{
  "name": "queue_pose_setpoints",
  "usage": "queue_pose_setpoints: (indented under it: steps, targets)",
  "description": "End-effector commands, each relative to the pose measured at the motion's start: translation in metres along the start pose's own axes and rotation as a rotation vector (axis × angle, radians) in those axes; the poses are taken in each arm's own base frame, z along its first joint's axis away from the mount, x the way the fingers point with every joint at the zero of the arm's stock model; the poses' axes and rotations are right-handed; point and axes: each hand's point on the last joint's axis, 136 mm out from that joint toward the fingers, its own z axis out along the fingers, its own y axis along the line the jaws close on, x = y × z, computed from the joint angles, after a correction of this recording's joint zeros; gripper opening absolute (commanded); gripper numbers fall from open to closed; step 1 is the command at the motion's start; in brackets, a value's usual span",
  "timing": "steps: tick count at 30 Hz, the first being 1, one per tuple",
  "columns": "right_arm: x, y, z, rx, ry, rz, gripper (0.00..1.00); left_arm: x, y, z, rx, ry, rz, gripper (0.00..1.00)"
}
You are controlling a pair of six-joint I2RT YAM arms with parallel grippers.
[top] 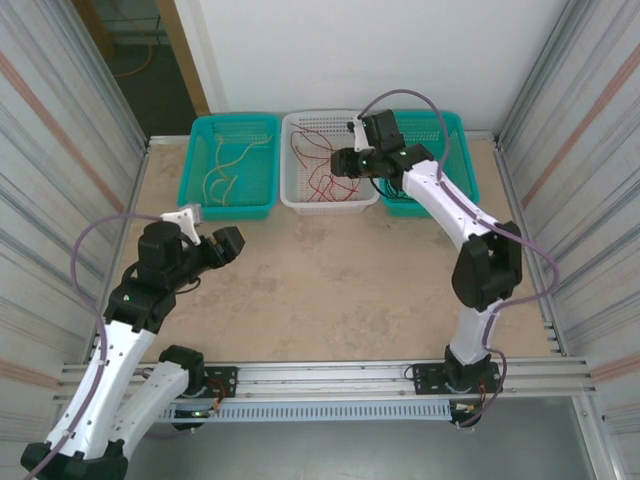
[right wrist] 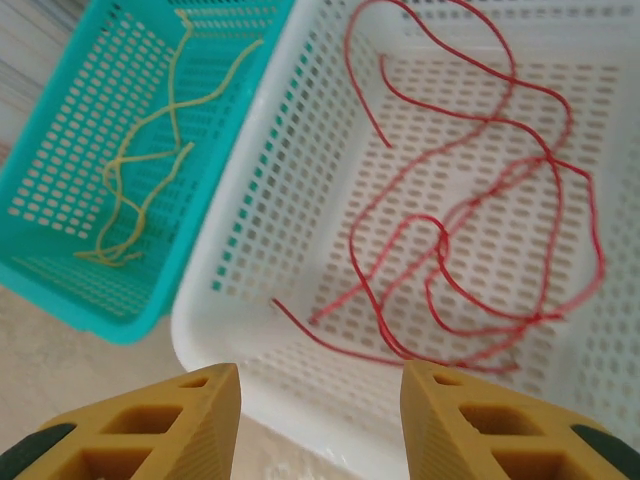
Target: Untangle the cables
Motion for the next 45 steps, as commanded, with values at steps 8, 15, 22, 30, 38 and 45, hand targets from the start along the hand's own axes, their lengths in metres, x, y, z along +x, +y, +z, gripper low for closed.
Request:
queue_pose_setpoints:
  steps: [8, 15, 22, 30, 38, 45]
  targets:
    - [0.042, 0.016, -0.148, 0.063, -0.301, -0.159, 0.99, -0.054, 0.006, -0.008, -0.148, -0.179, 0.260, 0.92]
    - [0.108, -0.065, -0.174, 0.294, -0.499, -0.037, 0.99, -0.058, 0.092, 0.027, -0.493, -0.358, 0.317, 0.99]
    - [0.150, -0.189, -0.180, 0.779, -0.545, 0.354, 0.99, -0.053, 0.142, 0.064, -0.716, -0.367, 0.489, 0.99]
    - [0.169, -0.276, -0.178, 1.249, -0.511, 0.204, 0.99, -0.038, 0.197, 0.089, -0.729, -0.377, 0.434, 0.99]
    - [0.151, -0.289, -0.090, 0.894, -0.463, 0.041, 0.99, -0.040, 0.211, 0.106, -0.579, -0.367, 0.413, 0.99]
    - [0.164, -0.280, -0.066, 0.601, -0.435, 0.039, 0.99, -0.032, 0.208, 0.132, -0.528, -0.319, 0.487, 0.99]
